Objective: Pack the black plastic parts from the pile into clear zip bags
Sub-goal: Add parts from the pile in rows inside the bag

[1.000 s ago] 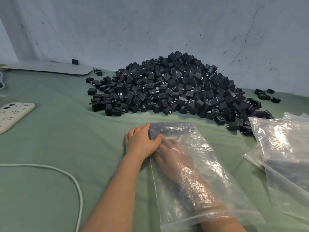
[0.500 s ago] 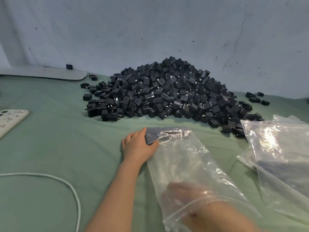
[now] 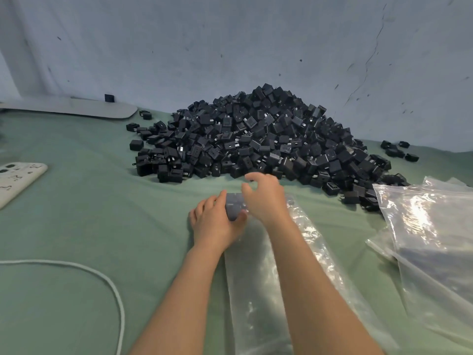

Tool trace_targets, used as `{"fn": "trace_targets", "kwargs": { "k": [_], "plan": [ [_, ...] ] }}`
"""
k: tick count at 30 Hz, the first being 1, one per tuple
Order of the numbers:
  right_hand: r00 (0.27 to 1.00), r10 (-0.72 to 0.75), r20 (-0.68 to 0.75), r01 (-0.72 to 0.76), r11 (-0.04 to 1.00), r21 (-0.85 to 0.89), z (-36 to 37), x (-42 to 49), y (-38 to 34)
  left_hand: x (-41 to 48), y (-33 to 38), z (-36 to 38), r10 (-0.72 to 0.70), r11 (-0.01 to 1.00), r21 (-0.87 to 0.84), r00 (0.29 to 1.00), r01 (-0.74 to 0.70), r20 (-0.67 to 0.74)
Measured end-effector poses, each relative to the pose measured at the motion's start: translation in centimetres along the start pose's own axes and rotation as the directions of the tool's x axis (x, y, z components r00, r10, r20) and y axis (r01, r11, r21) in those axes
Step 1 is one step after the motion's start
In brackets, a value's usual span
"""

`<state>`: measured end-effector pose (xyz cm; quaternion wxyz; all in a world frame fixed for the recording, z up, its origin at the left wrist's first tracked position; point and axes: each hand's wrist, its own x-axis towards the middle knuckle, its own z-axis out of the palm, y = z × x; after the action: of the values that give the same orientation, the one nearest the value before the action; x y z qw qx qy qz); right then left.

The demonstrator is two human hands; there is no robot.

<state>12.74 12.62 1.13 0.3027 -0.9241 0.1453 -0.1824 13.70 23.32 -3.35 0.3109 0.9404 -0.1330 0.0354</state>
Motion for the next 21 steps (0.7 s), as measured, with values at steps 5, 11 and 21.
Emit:
{"fn": "trace_targets", "kwargs": {
  "k": [5, 11, 21],
  "plan": [
    [0.981, 0.194, -0.01, -0.187, 0.933, -0.307, 2.3, 2.1, 0.6, -0.5, 0.6, 0.8, 0.044, 0.992, -0.111, 0.996, -0.052, -0.075],
    [0.956, 0.286, 0.067, -0.234, 0.878, -0.417, 3.2, 6.0, 0.5, -0.3, 0.6, 1.6, 0.067, 0.996, -0.053, 0.997, -0.069, -0.043],
    [0.95, 0.306, 0.065, -0.257, 0.882, -0.396, 4.7, 6.9, 0.4, -0.5, 0.9, 1.2, 0.04, 0.999, -0.029, 0.999, -0.041, -0.007]
  ]
}}
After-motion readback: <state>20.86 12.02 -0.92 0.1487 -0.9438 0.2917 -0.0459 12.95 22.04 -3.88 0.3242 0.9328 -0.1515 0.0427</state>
